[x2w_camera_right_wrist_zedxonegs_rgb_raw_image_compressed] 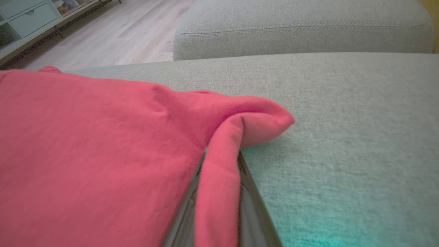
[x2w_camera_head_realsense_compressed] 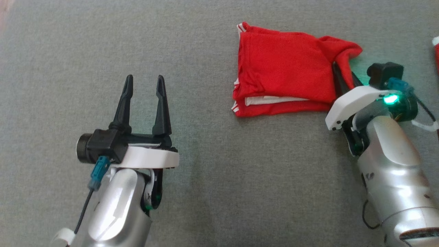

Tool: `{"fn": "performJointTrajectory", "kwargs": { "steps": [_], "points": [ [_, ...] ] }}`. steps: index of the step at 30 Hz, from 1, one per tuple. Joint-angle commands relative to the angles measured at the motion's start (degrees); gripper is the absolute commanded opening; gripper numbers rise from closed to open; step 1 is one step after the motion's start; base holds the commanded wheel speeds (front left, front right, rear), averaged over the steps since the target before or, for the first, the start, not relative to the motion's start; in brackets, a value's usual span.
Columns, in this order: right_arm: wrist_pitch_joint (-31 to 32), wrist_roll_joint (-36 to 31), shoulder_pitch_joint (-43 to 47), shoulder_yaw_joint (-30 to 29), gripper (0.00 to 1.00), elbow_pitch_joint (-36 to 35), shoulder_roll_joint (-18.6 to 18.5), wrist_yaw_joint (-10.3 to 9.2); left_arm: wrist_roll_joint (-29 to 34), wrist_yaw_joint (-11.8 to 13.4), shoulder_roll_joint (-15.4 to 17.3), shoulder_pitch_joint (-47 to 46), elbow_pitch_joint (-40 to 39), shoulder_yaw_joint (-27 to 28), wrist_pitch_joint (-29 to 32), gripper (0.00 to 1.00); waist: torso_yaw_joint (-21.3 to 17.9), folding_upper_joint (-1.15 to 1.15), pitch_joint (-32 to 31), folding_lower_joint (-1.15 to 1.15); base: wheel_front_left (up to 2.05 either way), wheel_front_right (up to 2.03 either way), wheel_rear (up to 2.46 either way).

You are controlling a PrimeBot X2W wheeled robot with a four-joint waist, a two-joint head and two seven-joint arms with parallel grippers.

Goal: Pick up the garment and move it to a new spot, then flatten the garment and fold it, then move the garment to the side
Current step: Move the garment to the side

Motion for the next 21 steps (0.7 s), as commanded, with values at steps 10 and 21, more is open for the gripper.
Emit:
{"fn": "performJointTrajectory", "kwargs": {
  "steps": [10,21],
  "points": [
    [-8.4,-4.9,1.7,5.5,0.0,-1.8,-3.1,-0.04,0.8,-0.2,0.5,-0.1,-1.8,2.4,-0.3,1.0,-5.0,0.0,-4.7,0.0,0.0,0.0,0.0],
    [-5.5,-6.7,3.1,10.4,0.0,-12.1,-16.5,-0.04,1.7,-0.5,0.5,-0.4,-2.0,2.2,-0.3,1.0,-10.1,0.0,-4.5,0.0,0.0,0.0,0.0]
  ]
}}
